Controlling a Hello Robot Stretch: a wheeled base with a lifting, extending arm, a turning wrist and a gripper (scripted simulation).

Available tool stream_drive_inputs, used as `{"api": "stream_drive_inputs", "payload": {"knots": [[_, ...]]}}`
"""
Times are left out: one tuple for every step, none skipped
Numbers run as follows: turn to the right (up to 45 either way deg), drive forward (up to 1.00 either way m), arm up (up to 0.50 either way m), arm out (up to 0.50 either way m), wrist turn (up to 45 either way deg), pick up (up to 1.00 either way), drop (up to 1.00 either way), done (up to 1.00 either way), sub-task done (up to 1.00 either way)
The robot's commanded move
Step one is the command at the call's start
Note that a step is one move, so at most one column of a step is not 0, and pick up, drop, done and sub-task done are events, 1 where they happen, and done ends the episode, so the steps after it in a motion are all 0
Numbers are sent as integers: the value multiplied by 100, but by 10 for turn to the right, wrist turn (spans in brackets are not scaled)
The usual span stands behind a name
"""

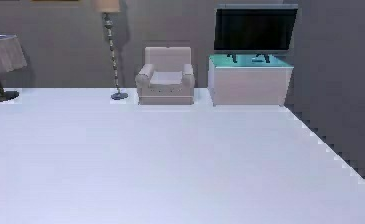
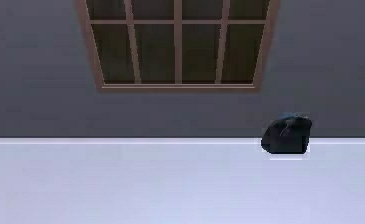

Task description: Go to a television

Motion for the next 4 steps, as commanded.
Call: {"api": "stream_drive_inputs", "payload": {"knots": [[30,0,0,0,0,0,0,0,0],[0,100,0,0,0,0,0,0,0],[0,100,0,0,0,0,0,0,0],[0,55,0,0,0,0,0,0,0]]}}
